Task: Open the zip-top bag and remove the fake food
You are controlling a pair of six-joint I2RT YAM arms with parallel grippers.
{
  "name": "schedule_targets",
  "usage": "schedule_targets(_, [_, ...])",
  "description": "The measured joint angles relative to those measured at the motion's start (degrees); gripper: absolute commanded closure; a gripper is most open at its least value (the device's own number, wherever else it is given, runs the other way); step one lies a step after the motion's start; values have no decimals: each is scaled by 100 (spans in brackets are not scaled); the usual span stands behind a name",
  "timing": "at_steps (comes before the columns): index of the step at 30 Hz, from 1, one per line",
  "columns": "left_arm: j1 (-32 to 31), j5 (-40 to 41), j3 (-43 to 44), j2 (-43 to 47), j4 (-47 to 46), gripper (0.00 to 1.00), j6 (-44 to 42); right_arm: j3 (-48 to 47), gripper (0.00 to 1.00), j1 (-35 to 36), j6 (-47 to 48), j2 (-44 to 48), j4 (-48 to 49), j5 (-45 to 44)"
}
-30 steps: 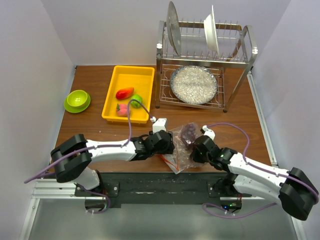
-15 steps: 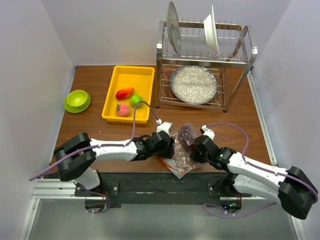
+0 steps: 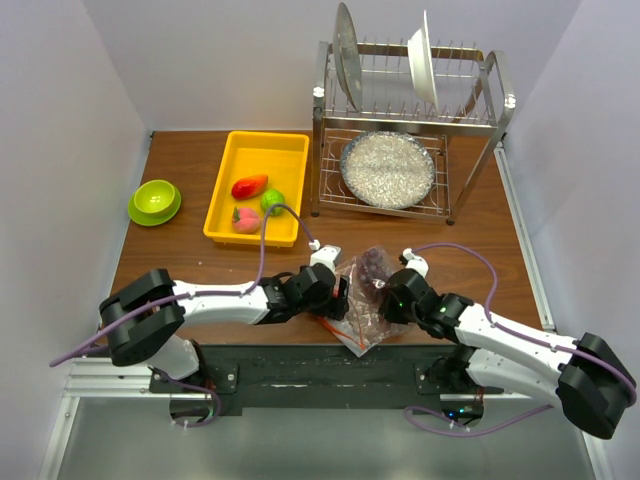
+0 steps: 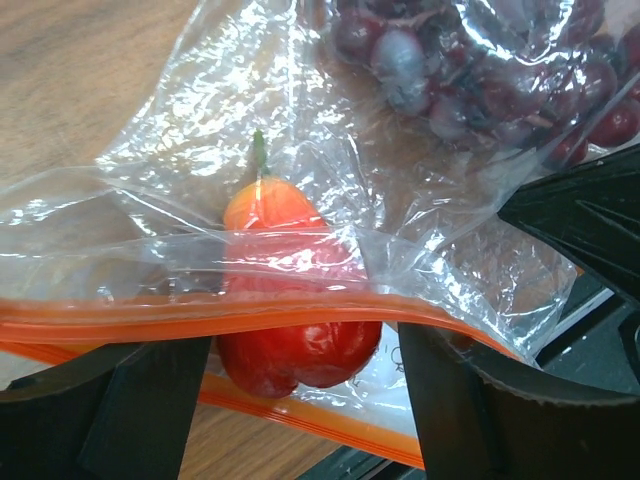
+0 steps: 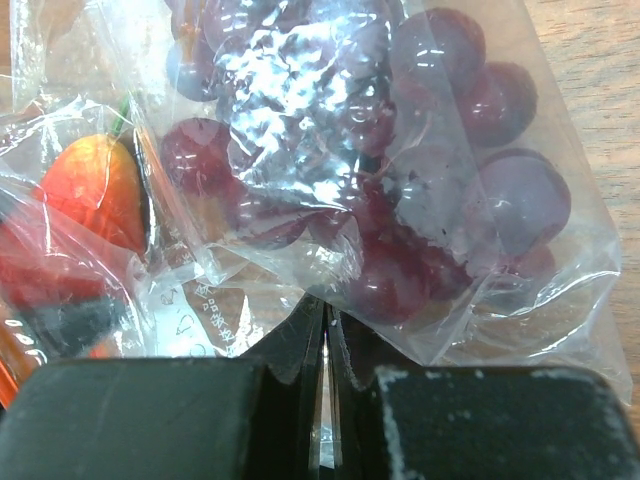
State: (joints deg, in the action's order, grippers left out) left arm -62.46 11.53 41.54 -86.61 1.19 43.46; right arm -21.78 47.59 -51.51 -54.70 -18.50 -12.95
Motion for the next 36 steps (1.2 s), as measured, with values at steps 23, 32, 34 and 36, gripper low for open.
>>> schedule_targets(23, [63,33,-20,-4,-76,50,-142,2,91,2,-2,-116,28,-44])
schedule_targets(32, [90,-205,-103,308,199,80,-223,2,91,-4,-2,7,-46,-160])
schedule_targets(34, [114,-356,-225,501,269,80,-221,2,91,-4,-2,20,-44,-170])
schedule_targets(36, [164,-551,-391,708,315,82,-212,2,91,-4,0,20,-44,-173])
